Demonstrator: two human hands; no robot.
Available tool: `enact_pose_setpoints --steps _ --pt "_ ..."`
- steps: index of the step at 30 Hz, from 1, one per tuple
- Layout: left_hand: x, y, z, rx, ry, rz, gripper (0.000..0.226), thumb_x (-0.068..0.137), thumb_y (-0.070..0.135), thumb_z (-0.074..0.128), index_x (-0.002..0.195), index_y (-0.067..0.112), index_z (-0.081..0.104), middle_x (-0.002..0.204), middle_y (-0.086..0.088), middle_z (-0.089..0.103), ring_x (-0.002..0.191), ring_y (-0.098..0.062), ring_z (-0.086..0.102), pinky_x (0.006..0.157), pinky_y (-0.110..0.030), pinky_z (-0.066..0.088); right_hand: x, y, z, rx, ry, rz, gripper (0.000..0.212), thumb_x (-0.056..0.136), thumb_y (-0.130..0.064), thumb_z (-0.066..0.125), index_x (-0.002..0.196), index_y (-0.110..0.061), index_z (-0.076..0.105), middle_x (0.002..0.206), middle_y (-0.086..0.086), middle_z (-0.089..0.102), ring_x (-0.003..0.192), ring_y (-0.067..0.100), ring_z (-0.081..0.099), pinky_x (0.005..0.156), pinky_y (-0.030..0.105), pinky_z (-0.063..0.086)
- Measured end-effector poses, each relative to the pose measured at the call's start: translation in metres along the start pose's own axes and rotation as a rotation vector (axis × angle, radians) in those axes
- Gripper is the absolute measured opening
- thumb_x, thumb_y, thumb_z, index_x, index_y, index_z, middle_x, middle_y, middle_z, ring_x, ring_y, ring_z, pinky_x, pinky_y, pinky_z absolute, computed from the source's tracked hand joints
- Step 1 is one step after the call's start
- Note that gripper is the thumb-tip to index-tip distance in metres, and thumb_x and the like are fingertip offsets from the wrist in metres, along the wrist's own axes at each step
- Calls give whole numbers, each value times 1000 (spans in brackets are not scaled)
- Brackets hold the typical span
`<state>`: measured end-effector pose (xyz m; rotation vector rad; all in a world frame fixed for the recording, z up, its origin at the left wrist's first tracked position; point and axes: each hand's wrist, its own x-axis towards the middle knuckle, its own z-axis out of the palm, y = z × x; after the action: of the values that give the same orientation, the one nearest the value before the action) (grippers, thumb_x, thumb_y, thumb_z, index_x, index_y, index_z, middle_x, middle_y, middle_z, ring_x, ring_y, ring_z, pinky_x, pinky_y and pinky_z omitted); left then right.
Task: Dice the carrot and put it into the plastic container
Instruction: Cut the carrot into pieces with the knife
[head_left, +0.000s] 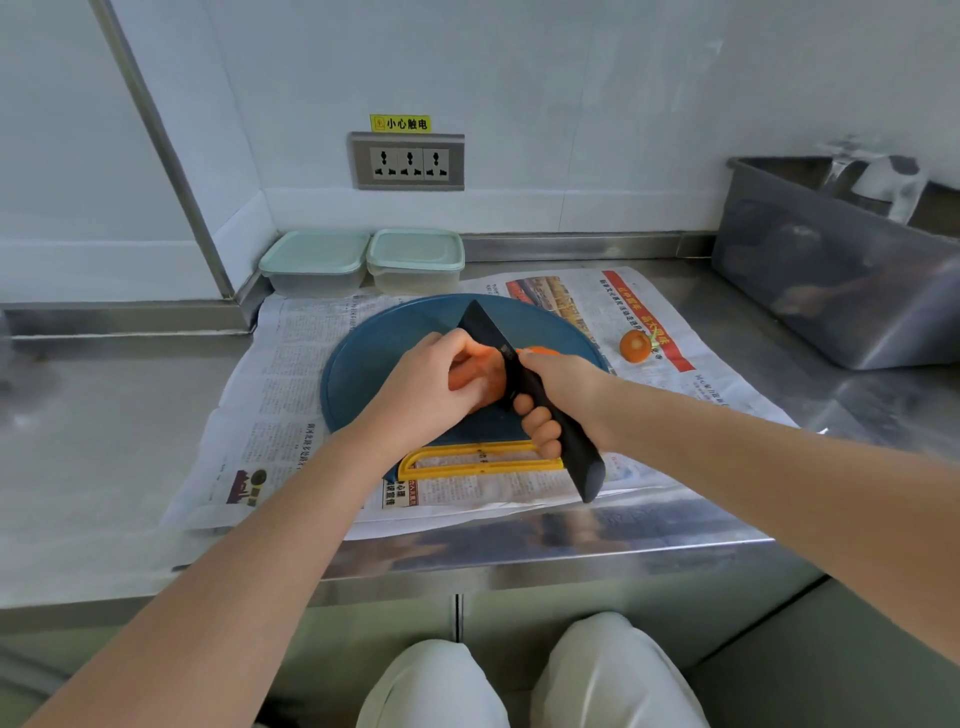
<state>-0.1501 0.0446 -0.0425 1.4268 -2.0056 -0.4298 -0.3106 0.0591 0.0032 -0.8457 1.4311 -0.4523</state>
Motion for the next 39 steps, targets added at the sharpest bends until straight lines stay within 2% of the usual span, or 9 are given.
enact_pose_setpoints --steps 2,6,8,18,39 --pt "-1 0 -2 -20 -1 3 26 86 31 65 110 21 60 107 3 60 99 -10 58 82 -24 48 -8 -5 -7 6 -24 -43 57 99 -55 30 62 -14 42 44 -1 36 31 12 30 33 16 30" --pt "-3 3 -4 -31 -8 -5 28 85 38 65 108 23 60 104 8 58 94 -4 55 71 -10 39 -24 -15 -20 -18 -53 -96 57 99 -53 29 61 -14 42 43 -1 35 30 11 30 32 15 29" --pt "-4 5 -4 -22 -6 -5 27 85 38 64 108 24 59 105 10 56 93 -2 52 67 -7 36 -28 -18 -25 -41 -64 -94 56 99 -54 29 62 -13 43 43 -1 36 30 11 31 31 16 30" --pt "-5 8 -3 -16 -12 -20 27 86 35 66 110 25 58 108 10 56 98 -2 52 69 -7 35 -31 -13 -28 -95 -75 -89 56 99 -54 29 62 -14 42 46 -1 36 33 11 31 34 15 30" --pt "1 7 -1 4 3 -53 24 84 29 68 106 21 60 101 5 58 93 -9 54 68 -11 35 -24 -25 -16 -185 -28 17 57 98 -54 26 58 -16 38 43 -2 32 30 11 27 35 13 28"
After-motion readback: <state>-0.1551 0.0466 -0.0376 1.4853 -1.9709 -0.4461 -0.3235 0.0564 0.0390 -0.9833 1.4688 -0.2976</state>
